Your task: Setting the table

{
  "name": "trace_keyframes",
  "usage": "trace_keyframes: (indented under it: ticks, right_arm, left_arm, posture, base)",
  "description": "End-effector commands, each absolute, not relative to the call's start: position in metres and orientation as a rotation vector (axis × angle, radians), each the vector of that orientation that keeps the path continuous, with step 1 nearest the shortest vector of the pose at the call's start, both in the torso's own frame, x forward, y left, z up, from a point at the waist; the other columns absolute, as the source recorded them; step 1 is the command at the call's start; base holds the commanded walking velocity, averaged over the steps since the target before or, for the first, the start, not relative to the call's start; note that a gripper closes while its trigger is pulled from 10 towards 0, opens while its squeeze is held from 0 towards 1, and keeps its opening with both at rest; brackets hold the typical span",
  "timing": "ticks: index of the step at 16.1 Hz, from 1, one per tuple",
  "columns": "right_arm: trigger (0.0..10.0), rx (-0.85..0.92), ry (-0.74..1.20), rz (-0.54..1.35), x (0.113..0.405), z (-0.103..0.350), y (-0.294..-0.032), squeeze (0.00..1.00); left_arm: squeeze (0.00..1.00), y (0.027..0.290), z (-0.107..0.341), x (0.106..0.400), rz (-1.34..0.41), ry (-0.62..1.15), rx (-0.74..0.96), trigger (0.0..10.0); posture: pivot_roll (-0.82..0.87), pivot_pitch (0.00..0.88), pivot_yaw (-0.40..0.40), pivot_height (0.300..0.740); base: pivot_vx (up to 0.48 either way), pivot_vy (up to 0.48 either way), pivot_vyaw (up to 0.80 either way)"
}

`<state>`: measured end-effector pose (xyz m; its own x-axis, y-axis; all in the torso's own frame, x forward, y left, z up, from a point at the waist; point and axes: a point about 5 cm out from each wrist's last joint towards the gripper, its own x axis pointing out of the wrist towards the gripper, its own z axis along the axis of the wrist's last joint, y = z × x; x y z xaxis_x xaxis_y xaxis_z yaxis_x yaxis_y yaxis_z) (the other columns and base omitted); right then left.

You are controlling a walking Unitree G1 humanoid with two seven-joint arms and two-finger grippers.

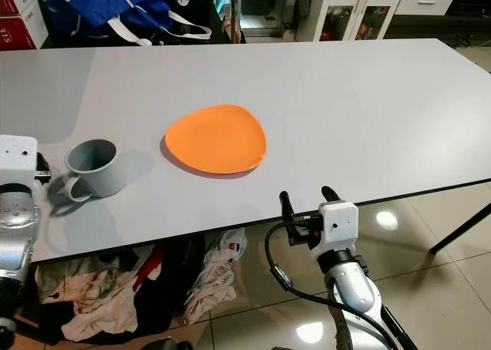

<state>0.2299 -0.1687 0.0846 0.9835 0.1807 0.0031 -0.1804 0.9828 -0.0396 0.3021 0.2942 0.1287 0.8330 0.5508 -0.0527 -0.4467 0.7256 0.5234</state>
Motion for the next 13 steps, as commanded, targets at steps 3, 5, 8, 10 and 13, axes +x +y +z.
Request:
trace_keyframes:
  ticks: [3, 5, 8, 10, 13]
  right_arm:
    - [10.0, -0.034, -0.004, 0.176, 0.228, 0.089, -0.168, 0.00]
    - [10.0, -0.037, 0.001, 0.174, 0.227, 0.089, -0.167, 0.00]
    - [10.0, -0.041, 0.010, 0.169, 0.225, 0.090, -0.166, 0.00]
    - [10.0, -0.044, 0.014, 0.167, 0.225, 0.090, -0.166, 0.00]
    - [10.0, -0.047, 0.020, 0.162, 0.224, 0.089, -0.167, 0.00]
  left_arm:
    - [0.00, 0.272, 0.120, 0.308, 0.493, 0.225, 0.488, 10.0]
    - [0.00, 0.262, 0.116, 0.309, 0.469, 0.227, 0.472, 10.0]
    - [0.00, 0.254, 0.114, 0.310, 0.450, 0.229, 0.454, 10.0]
    - [0.00, 0.251, 0.114, 0.311, 0.444, 0.227, 0.442, 10.0]
    - [0.00, 0.245, 0.115, 0.314, 0.427, 0.219, 0.423, 10.0]
  posture:
    - [-0.09, 0.000, 0.006, 0.740]
    - [-0.09, 0.000, 0.006, 0.740]
    - [-0.10, 0.000, 0.010, 0.740]
    - [-0.10, 0.000, 0.011, 0.740]
    - [-0.10, 0.000, 0.011, 0.740]
  base:
    - [0.000, 0.000, 0.00]
    - [0.000, 0.000, 0.00]
    - [0.000, 0.000, 0.00]
    - [0.000, 0.000, 0.00]
    - [0.000, 0.000, 0.00]
